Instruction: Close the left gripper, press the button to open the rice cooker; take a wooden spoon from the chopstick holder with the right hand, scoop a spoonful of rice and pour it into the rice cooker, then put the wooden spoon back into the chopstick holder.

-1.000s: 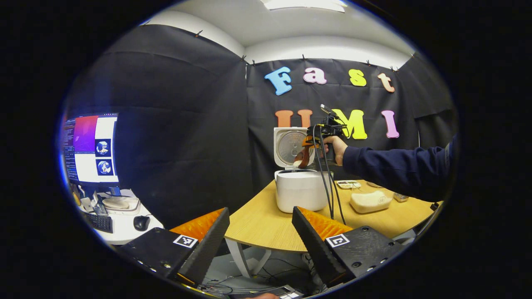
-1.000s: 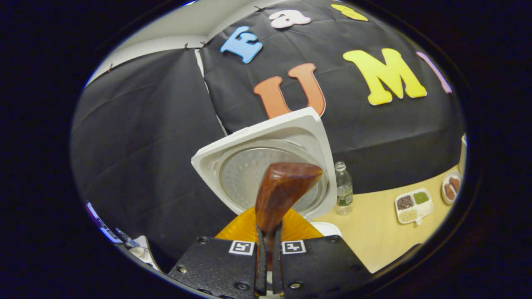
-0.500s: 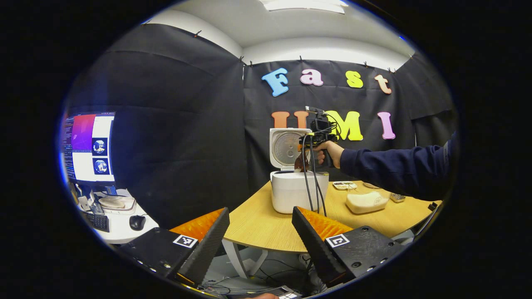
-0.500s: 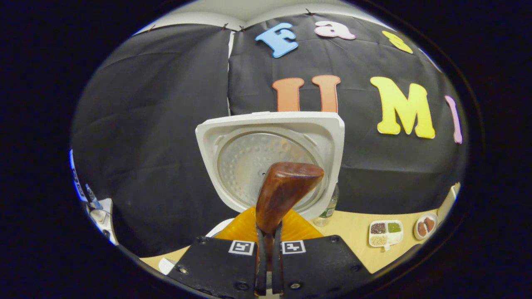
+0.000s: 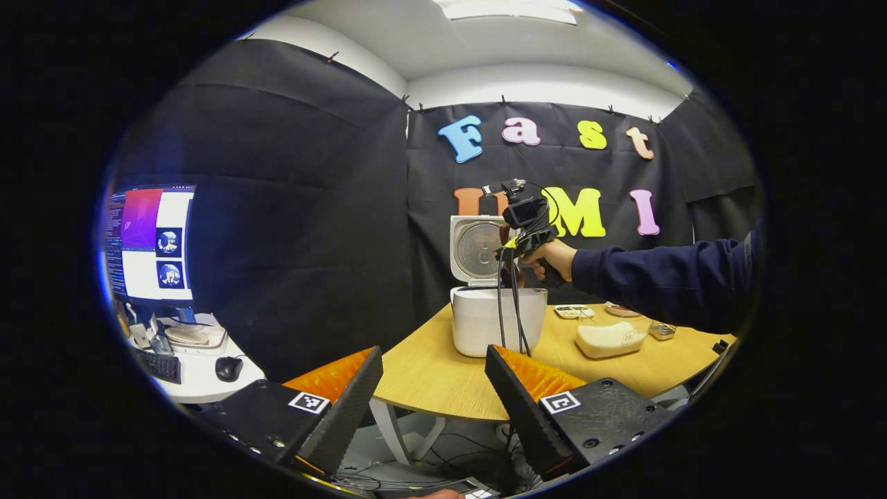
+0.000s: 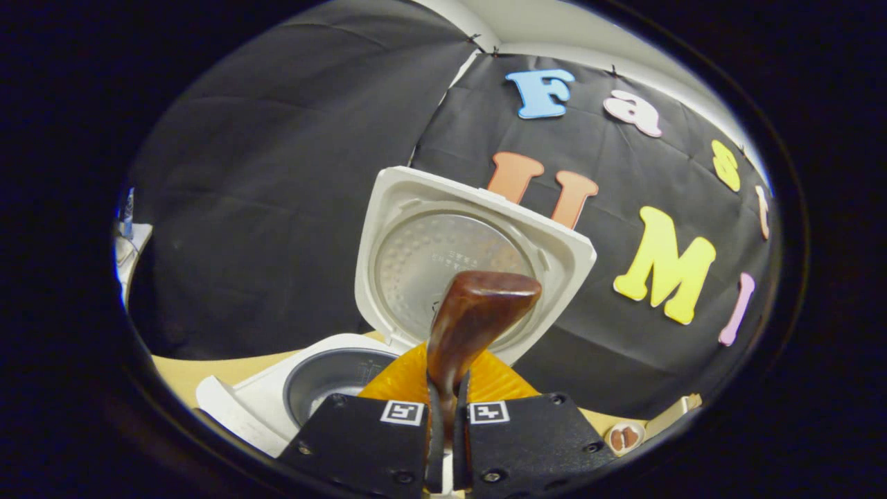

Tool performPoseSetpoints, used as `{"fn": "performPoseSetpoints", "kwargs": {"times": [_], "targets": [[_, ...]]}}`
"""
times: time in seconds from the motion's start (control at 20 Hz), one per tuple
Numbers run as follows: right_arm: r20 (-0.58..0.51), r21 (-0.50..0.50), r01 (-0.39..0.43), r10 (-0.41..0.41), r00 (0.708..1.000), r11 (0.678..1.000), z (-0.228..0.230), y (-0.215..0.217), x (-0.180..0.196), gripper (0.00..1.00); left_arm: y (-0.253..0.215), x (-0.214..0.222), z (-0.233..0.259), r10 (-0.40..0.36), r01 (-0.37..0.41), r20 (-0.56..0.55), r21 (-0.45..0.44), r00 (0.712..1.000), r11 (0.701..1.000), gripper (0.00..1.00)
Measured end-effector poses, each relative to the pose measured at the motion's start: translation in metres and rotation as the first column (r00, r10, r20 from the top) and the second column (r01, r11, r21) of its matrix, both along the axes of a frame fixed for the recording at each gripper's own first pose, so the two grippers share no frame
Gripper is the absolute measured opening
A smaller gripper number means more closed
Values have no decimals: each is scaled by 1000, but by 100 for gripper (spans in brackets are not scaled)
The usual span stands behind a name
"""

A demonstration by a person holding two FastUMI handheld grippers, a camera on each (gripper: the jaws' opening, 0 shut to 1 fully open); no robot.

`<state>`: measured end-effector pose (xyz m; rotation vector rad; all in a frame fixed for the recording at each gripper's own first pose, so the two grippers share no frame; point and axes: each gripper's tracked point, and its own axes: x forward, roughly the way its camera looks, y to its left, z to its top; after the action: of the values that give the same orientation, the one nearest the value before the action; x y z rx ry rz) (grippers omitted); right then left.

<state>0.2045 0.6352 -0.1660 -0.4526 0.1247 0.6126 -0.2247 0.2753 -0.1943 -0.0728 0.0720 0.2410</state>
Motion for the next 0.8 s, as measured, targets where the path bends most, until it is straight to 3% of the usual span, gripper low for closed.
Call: {"fn": "performPoseSetpoints", "kwargs": {"times": [0.15,0.35,0.65,0.8], "targets": [[-1,32,15,-15,1000,999,5,-7,-7,10,-8,-6,0,-5,5,-2,7,1000,1000,95],[57,140,39,-47,997,989,46,-30,-14,11,-30,-15,12,-11,11,6,36,1000,999,95],[47,296,61,-79,996,953,112,-101,-34,11,-50,-20,27,-31,30,41,15,999,999,95],[-28,350,67,-61,998,934,114,-146,-49,11,-63,-18,36,-30,30,63,0,998,1000,95]]}}
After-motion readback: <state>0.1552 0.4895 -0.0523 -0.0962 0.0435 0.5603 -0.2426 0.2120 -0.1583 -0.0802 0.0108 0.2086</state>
